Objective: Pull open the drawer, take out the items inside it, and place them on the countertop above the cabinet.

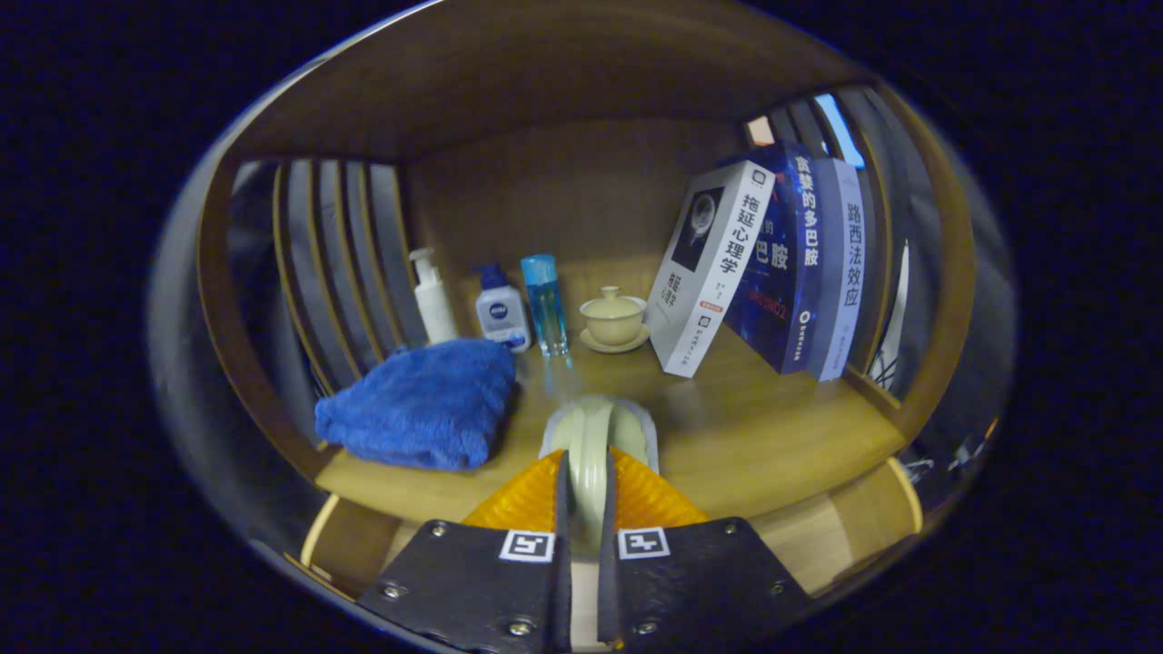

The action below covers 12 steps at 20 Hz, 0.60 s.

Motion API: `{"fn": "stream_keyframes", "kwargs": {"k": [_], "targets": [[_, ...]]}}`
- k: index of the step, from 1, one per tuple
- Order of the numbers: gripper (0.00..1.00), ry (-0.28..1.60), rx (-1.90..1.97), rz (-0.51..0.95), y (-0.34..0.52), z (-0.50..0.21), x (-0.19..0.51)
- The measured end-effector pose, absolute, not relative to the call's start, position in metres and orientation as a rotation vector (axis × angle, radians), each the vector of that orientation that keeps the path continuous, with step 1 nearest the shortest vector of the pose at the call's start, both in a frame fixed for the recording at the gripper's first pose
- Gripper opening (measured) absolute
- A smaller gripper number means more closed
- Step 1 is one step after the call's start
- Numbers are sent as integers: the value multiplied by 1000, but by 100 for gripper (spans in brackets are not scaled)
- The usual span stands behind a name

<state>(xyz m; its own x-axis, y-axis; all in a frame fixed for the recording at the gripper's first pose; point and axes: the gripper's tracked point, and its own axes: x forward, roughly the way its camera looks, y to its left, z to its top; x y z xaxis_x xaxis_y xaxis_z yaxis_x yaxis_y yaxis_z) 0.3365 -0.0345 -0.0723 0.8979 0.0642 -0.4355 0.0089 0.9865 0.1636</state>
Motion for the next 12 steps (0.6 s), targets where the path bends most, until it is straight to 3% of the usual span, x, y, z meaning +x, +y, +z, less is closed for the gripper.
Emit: {"fn": "stream_keyframes", "kwargs": {"k": [4,12], "targets": [[12,464,263,97,-32,-76,368],[12,403,149,-1,-30,-75,407]]}}
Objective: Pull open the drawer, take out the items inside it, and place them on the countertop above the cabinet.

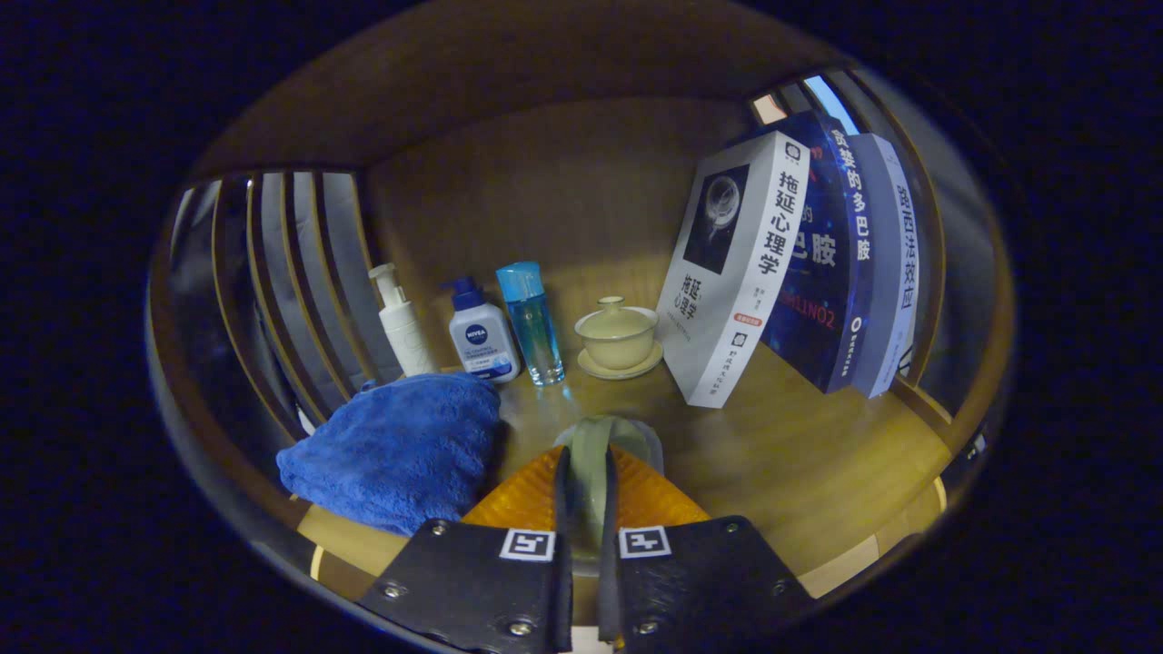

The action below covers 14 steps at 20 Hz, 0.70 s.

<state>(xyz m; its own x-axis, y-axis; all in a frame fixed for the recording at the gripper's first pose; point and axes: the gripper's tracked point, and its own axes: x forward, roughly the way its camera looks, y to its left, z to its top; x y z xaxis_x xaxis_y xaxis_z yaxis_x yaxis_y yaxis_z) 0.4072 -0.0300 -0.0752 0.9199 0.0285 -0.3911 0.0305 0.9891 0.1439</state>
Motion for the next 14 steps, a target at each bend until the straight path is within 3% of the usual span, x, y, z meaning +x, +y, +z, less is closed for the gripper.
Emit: {"fn": "stream_keyframes", "kwargs": {"k": [3,6,10,14], "targets": [[12,396,153,-22,-31,-75,408],[29,378,135,-70,-35,-80,402],[99,330,134,-83,-31,-75,375],[100,319,113,-66,-28,-70,329]]}}
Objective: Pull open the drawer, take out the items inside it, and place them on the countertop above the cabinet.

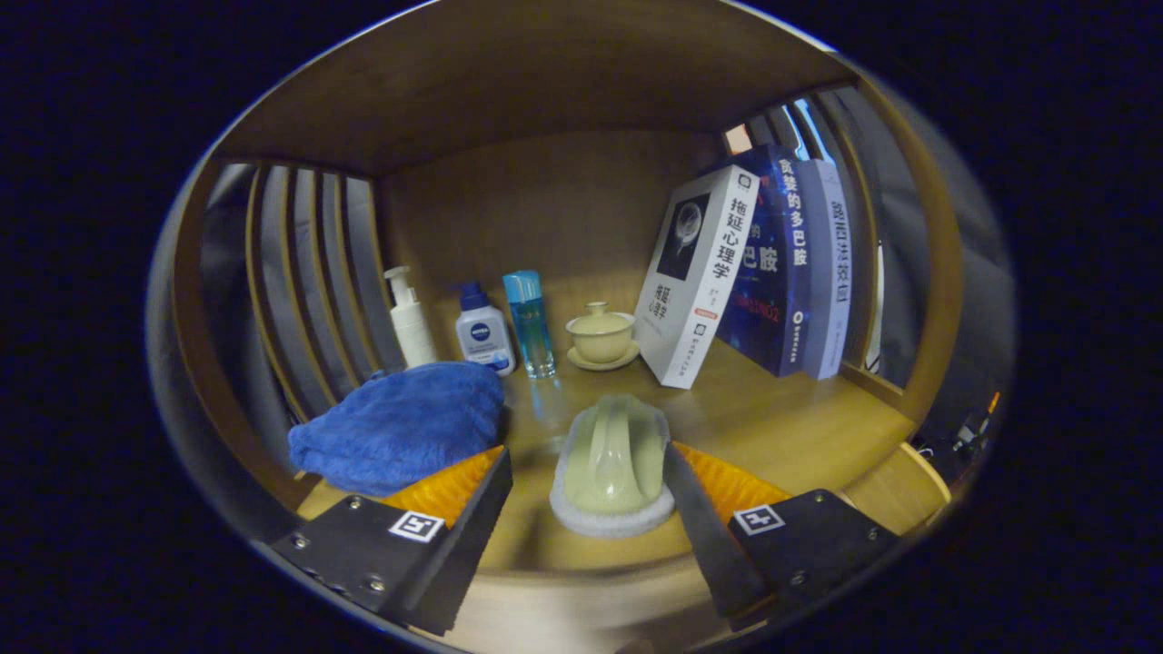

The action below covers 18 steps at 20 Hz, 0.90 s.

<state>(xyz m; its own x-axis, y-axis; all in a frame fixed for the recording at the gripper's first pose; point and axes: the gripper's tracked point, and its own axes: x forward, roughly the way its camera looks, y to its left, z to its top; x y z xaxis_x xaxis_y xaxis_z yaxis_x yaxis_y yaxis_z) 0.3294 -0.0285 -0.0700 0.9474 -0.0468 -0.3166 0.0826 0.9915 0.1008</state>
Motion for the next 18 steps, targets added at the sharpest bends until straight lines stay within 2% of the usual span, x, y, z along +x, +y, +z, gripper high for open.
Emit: {"fn": "stream_keyframes", "kwargs": {"k": [5,10,14,18], "targets": [[100,260,112,-69,-47,-49,249],[100,180,155,-69,-56,-46,136],[99,153,160,-105,-66,-80,66],[99,144,172,-114,-76,-115,45]]}}
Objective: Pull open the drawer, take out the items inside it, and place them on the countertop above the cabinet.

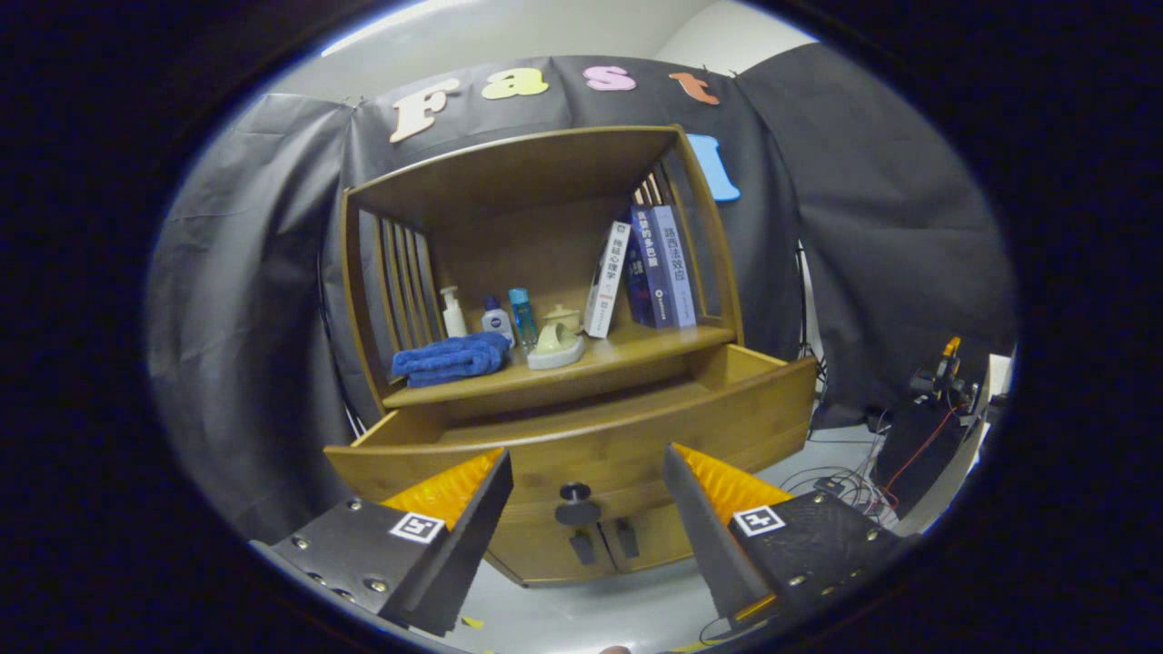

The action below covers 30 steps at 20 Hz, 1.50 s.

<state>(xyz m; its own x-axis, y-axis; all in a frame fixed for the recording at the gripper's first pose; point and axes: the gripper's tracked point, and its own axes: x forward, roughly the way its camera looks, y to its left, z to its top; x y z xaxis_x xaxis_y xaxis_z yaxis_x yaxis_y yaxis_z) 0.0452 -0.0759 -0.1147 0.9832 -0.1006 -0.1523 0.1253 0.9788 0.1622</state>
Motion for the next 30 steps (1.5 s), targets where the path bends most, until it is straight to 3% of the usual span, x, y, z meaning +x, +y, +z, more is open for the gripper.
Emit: {"fn": "stream_keyframes", "kwargs": {"k": [13,30], "targets": [[100,175,38,-33,-56,-200,38],[99,283,1,-43,-59,-267,134]]}}
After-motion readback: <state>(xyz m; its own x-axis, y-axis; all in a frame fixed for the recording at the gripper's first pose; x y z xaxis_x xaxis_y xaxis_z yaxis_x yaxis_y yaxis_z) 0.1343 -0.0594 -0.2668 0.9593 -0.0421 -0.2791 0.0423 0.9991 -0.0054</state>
